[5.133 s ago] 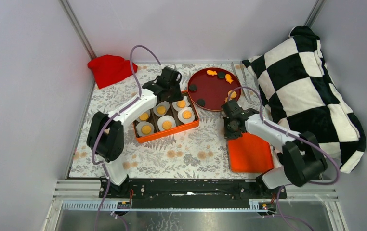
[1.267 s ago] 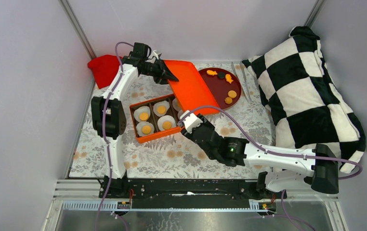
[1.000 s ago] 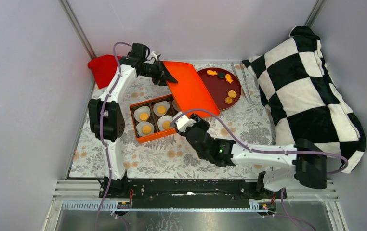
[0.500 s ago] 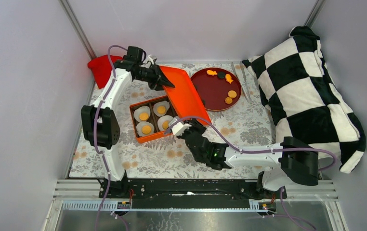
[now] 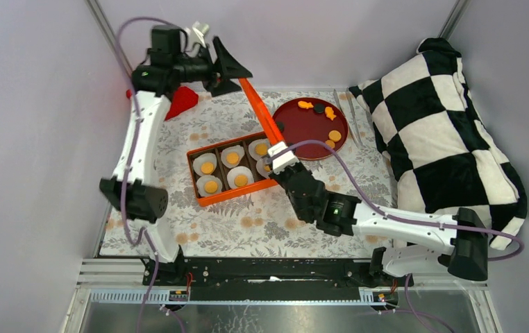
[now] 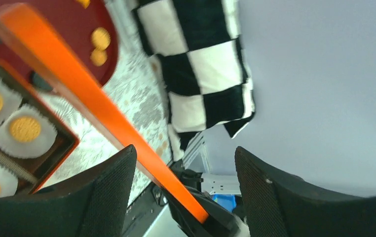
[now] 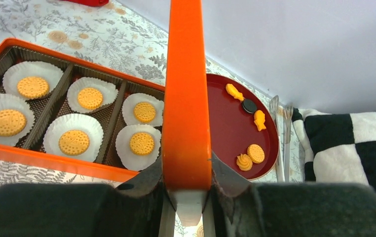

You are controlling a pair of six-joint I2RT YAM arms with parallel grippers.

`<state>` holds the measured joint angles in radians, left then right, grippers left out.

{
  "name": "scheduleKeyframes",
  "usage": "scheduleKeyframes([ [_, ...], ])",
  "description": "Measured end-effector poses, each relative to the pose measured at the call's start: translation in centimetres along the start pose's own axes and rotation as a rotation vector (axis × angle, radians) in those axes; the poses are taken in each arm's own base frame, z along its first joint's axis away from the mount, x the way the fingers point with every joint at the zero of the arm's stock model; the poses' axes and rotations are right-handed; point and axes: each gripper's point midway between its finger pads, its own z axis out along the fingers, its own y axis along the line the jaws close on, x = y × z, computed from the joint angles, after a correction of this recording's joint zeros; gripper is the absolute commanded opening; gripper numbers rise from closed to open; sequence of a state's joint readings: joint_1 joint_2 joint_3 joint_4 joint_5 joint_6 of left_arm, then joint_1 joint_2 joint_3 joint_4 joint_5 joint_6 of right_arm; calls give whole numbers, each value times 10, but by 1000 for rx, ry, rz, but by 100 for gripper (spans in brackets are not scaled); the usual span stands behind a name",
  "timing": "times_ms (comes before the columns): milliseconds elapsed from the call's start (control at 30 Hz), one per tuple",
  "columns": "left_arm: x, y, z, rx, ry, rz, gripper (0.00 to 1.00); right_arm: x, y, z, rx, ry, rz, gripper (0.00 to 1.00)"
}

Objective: Pack the cookies

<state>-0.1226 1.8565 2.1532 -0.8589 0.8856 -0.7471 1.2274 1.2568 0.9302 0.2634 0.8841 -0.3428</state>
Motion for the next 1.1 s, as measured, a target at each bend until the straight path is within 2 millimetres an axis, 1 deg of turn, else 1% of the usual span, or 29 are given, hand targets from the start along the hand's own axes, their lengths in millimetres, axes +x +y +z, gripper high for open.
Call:
scheduleKeyframes([
  [67, -2, -45, -28, 67, -73, 94, 75, -1, -9, -1, 8, 0, 33, 3],
  [133, 6, -88, -60, 134, -138, 186, 66, 2, -16, 0, 10, 15, 56, 4],
  [200, 16, -114, -83, 177, -186, 255, 56, 6, -21, 3, -6, 38, 81, 4],
  [233, 21, -120, -90, 185, -206, 276, 51, 8, -24, 6, -21, 50, 102, 5],
  [267, 25, -121, -95, 179, -226, 293, 45, 9, -27, 10, -41, 63, 130, 5],
  [333, 26, -111, -96, 141, -265, 292, 32, 6, -42, 19, -62, 82, 208, 6],
  [367, 23, -97, -94, 97, -292, 285, 28, 1, -55, 25, -69, 91, 265, 7],
  [400, 20, -87, -90, 67, -305, 269, 25, -4, -62, 27, -75, 90, 296, 7],
  [467, 10, -54, -79, -23, -332, 227, 18, -23, -82, 33, -106, 85, 384, 8],
  [533, 1, -15, -67, -129, -351, 179, 12, -52, -99, 37, -153, 48, 488, 9],
  [600, -2, 16, -61, -218, -368, 145, 8, -83, -114, 44, -232, 2, 604, 10],
  [667, -5, 39, -61, -294, -392, 130, 3, -100, -128, 54, -310, -22, 719, 10],
  [733, -7, 56, -63, -358, -419, 124, 2, -104, -141, 73, -416, -42, 874, 10],
  [800, -7, 65, -67, -402, -442, 124, 1, -94, -146, 94, -521, -36, 1024, 10],
  [867, -7, 73, -72, -443, -468, 126, 1, -71, -144, 118, -629, 6, 1183, 10],
  [1000, -8, 81, -84, -502, -518, 140, 0, -16, -136, 169, -834, 138, 1557, 9],
  [1033, -9, 82, -86, -510, -527, 143, 0, -7, -134, 179, -884, 159, 1628, 8],
  [1100, -9, 87, -89, -533, -542, 140, 0, 12, -130, 208, -997, 189, 1728, 7],
])
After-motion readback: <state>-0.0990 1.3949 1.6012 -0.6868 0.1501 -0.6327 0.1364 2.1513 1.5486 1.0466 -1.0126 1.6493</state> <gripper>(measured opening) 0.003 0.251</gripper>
